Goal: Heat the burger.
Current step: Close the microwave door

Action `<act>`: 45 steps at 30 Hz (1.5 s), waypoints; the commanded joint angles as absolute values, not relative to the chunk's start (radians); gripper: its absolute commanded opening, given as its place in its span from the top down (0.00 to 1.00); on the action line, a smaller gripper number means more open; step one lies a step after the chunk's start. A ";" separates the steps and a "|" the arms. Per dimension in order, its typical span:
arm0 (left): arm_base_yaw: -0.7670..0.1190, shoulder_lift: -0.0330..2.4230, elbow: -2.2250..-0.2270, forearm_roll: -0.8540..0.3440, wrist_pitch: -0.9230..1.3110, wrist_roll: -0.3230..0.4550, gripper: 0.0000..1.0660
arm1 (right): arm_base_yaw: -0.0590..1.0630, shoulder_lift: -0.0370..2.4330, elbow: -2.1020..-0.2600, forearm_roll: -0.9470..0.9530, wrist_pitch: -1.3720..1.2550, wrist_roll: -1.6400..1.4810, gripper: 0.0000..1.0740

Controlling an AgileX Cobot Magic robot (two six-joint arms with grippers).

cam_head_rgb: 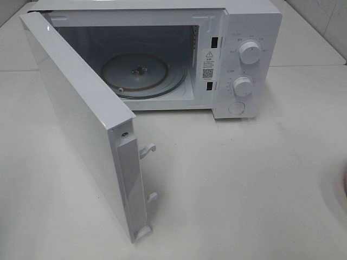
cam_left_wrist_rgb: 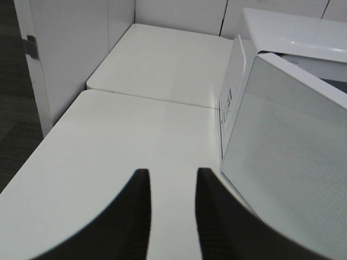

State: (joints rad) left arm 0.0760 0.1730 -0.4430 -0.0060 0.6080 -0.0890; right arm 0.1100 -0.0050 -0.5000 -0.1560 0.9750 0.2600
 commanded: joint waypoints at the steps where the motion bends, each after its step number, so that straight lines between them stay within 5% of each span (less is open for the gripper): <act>1: 0.079 0.247 -0.384 -0.011 0.404 -0.092 1.00 | 0.106 -0.030 -0.496 -0.155 0.971 0.262 0.29; 7: 0.079 0.316 -0.324 -0.011 0.209 -0.089 1.00 | 0.106 -0.030 -0.496 -0.155 0.971 0.262 0.29; 12: 0.079 0.461 -0.201 -0.011 -0.200 -0.091 1.00 | 0.106 -0.030 -0.496 -0.155 0.971 0.262 0.29; 21: 0.079 0.703 -0.173 0.020 -0.431 -0.124 1.00 | 0.106 -0.030 -0.496 -0.155 0.971 0.262 0.29; 39: 0.040 1.317 -0.253 0.529 -0.908 -0.373 1.00 | 0.106 -0.030 -0.496 -0.155 0.971 0.262 0.29; 45: -0.040 1.404 -0.302 0.488 -0.905 -0.366 1.00 | 0.106 -0.030 -0.496 -0.155 0.971 0.262 0.29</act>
